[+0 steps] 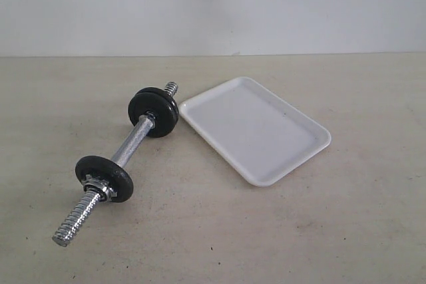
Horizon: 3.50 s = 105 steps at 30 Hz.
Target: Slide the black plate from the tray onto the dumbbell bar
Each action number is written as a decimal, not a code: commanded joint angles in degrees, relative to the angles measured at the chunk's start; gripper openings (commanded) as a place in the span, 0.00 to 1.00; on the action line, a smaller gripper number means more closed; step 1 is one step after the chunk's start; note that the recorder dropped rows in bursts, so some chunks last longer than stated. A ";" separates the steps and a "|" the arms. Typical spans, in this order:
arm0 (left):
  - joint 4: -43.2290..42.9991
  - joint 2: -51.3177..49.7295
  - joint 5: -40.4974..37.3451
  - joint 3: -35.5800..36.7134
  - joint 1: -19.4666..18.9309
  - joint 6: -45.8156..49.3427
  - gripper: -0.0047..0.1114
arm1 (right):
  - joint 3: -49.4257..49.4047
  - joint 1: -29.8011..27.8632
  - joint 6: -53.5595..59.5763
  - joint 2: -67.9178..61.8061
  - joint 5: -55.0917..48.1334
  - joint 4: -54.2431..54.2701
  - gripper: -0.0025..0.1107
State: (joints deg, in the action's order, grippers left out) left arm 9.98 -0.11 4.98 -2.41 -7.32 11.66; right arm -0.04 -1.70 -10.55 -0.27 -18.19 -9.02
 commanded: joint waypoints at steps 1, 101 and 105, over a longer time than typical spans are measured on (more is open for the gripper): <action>-4.58 0.11 -2.23 2.41 -0.14 -9.30 0.08 | 0.04 0.25 0.17 0.27 0.30 -0.25 0.02; -7.81 0.11 -21.32 2.41 -2.14 -10.63 0.08 | 0.04 0.25 0.17 0.27 -0.86 -0.25 0.02; -7.81 0.11 -21.32 2.41 -2.14 -10.63 0.08 | 0.04 0.25 0.17 0.27 -0.86 -0.25 0.02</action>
State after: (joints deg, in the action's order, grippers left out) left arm 1.88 -0.11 -16.74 0.01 -9.33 1.59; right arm -0.04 -1.70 -10.55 -0.27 -19.13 -9.02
